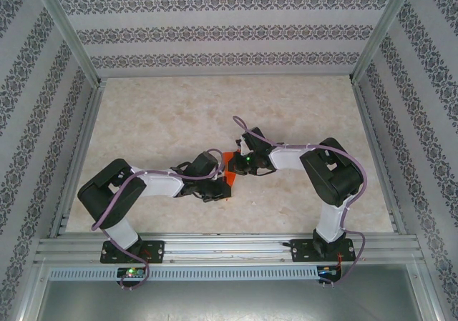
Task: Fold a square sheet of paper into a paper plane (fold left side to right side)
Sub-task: Fold the wing for the fifth time at the center of the table.
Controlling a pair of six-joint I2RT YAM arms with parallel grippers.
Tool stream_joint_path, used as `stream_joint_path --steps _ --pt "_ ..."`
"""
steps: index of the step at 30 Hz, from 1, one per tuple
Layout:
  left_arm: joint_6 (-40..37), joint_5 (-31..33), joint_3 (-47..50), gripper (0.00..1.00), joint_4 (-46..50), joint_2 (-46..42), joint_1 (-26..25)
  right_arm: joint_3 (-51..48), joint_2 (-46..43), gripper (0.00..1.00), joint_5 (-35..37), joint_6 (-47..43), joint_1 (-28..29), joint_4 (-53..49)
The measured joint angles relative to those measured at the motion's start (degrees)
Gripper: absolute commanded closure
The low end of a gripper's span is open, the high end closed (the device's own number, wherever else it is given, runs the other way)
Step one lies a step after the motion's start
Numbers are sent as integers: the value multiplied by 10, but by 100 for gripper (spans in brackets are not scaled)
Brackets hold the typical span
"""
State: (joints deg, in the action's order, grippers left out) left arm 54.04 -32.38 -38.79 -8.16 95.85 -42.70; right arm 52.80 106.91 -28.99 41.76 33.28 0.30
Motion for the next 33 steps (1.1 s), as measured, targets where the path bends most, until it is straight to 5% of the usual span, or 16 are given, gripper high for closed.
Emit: stream_joint_path --steps 23,33 --pt "31 -4 64 96 -104 -9 -1 7 2 100 0 -11 0 -13" --pt "49 -9 105 96 -78 -68 -22 9 3 100 0 -12 0 -16"
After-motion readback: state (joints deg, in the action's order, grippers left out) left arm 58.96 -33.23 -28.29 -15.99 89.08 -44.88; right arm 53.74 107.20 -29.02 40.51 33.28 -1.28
